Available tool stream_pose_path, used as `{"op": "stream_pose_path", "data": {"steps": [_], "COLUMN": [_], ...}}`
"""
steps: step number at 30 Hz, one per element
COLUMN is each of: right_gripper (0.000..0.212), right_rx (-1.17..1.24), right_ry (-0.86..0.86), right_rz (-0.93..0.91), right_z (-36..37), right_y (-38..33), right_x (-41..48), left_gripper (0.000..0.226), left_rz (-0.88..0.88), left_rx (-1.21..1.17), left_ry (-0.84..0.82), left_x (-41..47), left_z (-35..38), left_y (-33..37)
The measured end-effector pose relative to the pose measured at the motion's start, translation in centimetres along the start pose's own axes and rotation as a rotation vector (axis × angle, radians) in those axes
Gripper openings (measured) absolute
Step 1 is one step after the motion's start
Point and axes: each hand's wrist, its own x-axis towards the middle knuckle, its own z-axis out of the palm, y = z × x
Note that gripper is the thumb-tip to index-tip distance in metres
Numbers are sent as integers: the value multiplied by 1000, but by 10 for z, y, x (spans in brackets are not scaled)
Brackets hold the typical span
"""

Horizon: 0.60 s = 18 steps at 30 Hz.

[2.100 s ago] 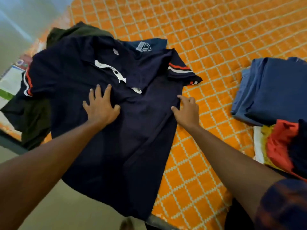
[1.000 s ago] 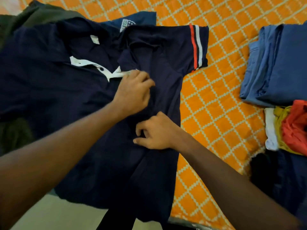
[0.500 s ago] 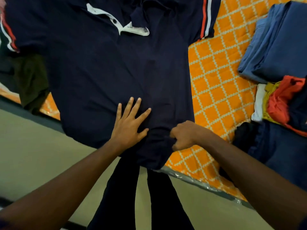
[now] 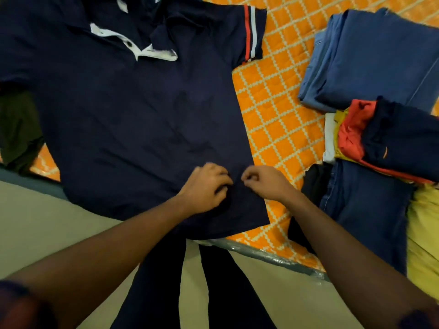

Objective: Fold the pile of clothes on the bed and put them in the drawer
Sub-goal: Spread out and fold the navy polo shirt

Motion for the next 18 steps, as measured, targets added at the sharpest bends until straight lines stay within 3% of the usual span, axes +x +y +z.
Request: {"op": "stream_pose_path", "data": {"steps": [2,4,6,8,13,16,18], "right_gripper": [12,27,46,55,49,37,29], "right_rx": [242,672,1181,1522,1883,1970,1989], "right_ry": [212,374,406,395,389,376,369], "right_rz": [44,118,136,114,79,46,34], "right_z": [-7,-21,-43,-65,-109,-125,-133], "right_y": [-7,-15,-24,-28,-36,-43,-48], "right_x": [26,57,87,120,193,224,243], "left_gripper": [34,35,42,56,83,83,82], "left_rz": [-55,-90,-131,-194,-300,-462,-466], "left_rx": [-16,46,174,272,362,250,339], "left_ry": [140,203,199,116,27,-41,-34], "left_x": [30,63,94,130,216,254,271], "left_z": [-19,-41,-66,-89,-128,-129,-122], "left_y": [-19,-45,-73,-97,-146,-166,-179]}}
